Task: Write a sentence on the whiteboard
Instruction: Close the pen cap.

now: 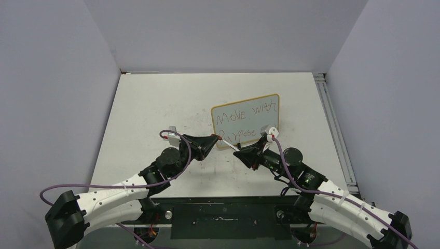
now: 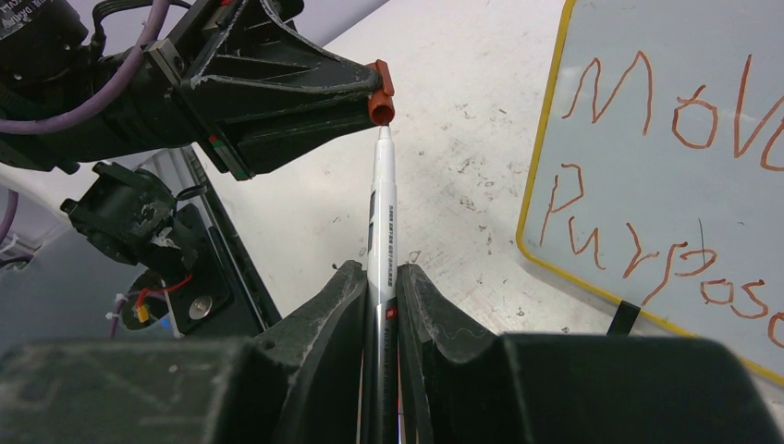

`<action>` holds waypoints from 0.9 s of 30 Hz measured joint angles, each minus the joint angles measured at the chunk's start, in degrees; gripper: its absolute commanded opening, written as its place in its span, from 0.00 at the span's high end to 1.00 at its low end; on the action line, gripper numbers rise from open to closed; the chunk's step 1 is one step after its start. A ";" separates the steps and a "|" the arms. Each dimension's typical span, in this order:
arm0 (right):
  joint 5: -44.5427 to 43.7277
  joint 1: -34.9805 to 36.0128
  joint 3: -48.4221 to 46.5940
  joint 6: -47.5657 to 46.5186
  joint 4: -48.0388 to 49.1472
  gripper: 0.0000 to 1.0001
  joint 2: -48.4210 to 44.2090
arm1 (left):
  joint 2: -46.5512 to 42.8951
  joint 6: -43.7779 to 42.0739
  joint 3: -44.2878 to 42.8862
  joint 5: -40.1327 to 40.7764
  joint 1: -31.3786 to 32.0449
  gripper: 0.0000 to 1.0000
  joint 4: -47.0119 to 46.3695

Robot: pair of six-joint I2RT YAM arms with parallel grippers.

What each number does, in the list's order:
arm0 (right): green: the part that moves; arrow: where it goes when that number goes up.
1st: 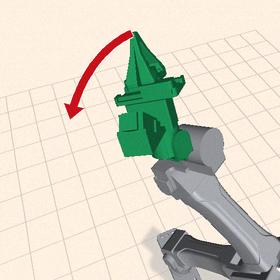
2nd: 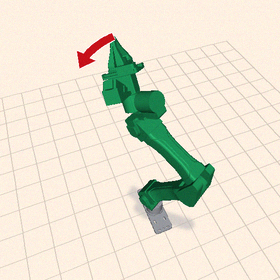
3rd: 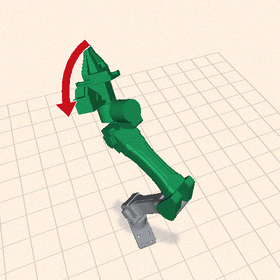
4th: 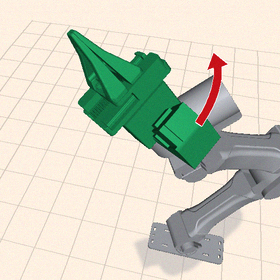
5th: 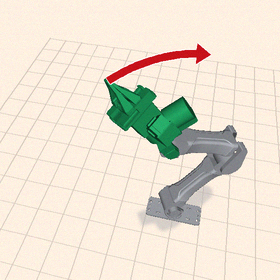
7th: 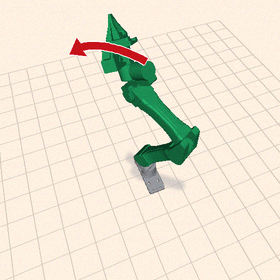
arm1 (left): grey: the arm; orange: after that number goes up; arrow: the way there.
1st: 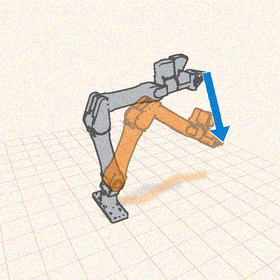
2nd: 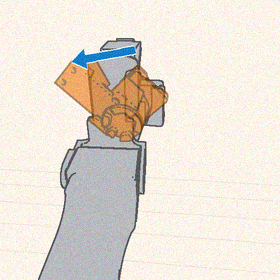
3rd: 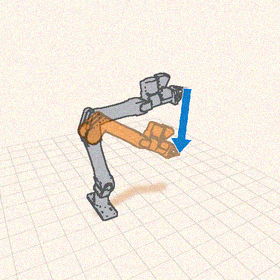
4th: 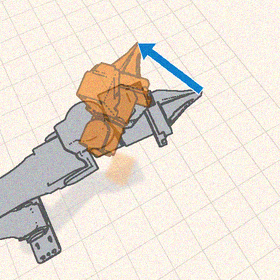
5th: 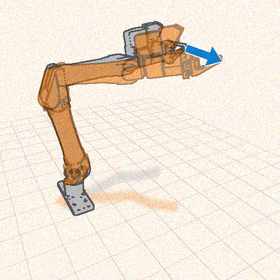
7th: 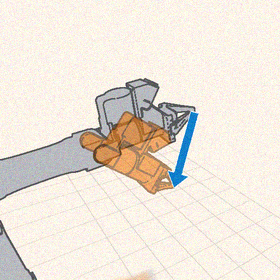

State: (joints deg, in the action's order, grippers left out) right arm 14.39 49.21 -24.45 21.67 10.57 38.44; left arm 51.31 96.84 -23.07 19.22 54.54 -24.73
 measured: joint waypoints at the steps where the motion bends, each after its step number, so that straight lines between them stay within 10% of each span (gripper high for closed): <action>1: 0.00 0.00 0.00 0.00 0.02 0.95 0.00 | 0.02 0.00 0.00 0.00 0.00 1.00 0.00; 27: -0.28 0.00 0.04 0.00 0.02 0.95 0.02 | 1.66 -0.04 0.00 -1.27 0.11 1.00 -1.27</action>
State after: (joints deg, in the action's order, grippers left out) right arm 14.11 49.21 -24.40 21.67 10.59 38.46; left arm 52.97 96.79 -23.07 17.96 54.65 -26.00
